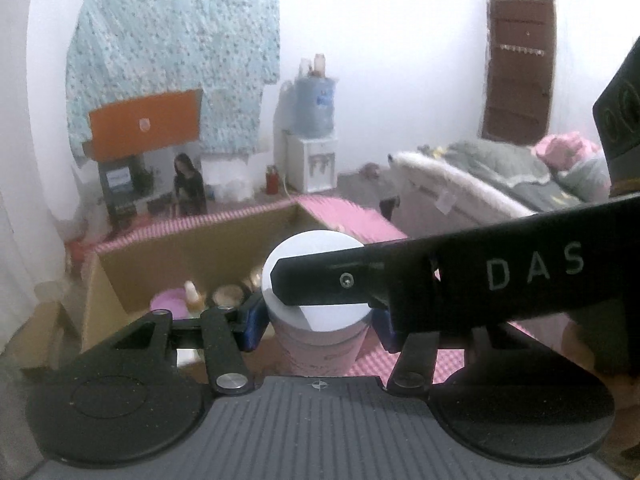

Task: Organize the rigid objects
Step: 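Lift the white jar with the right gripper and carry it over the box, then lower the white jar into the box and open the right gripper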

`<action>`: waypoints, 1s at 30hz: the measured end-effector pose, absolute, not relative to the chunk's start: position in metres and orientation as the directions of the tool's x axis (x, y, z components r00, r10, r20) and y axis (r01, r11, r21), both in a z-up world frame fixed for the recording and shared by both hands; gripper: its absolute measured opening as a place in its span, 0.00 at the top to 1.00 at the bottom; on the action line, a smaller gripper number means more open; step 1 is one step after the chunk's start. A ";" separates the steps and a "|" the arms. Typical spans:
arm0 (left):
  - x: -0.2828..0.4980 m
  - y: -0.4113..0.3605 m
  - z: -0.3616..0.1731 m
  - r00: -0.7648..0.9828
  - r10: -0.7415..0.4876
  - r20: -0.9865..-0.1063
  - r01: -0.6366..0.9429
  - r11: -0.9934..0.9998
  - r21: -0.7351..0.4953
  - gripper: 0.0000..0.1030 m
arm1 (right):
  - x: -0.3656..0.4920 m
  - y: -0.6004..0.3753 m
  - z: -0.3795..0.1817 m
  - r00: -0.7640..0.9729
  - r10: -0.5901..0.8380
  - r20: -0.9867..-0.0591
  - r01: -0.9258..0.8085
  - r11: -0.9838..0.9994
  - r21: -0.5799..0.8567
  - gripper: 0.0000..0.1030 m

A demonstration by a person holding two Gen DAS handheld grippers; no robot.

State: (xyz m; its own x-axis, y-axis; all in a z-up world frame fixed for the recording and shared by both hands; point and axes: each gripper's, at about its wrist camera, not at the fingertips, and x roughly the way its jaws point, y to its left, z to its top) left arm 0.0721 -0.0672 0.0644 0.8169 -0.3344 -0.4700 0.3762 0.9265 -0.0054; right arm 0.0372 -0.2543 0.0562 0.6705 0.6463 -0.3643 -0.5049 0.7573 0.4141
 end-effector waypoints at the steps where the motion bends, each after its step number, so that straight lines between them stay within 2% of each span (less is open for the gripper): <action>1: 0.074 -0.066 0.069 0.822 -0.333 -0.463 0.373 0.928 -0.005 0.49 | 0.038 -0.253 0.062 0.672 0.649 -0.358 -0.515 0.756 0.404 0.46; 8: 0.100 -0.056 0.097 0.841 -0.327 -0.431 0.349 0.937 -0.029 0.48 | 0.066 -0.246 0.098 0.648 0.683 -0.337 -0.574 0.729 0.373 0.46; 17: 0.157 -0.055 0.100 0.800 -0.333 -0.499 0.341 0.937 -0.078 0.48 | 0.138 -0.247 0.112 0.583 0.705 -0.405 -0.567 0.710 0.419 0.46; 22: 0.186 -0.056 0.081 0.761 -0.330 -0.559 0.318 0.940 -0.122 0.48 | 0.173 -0.250 0.096 0.537 0.708 -0.459 -0.533 0.706 0.466 0.46; 30: 0.221 -0.051 0.036 0.660 -0.326 -0.676 0.275 0.943 -0.187 0.48 | 0.226 -0.254 0.039 0.420 0.724 -0.548 -0.441 0.690 0.574 0.46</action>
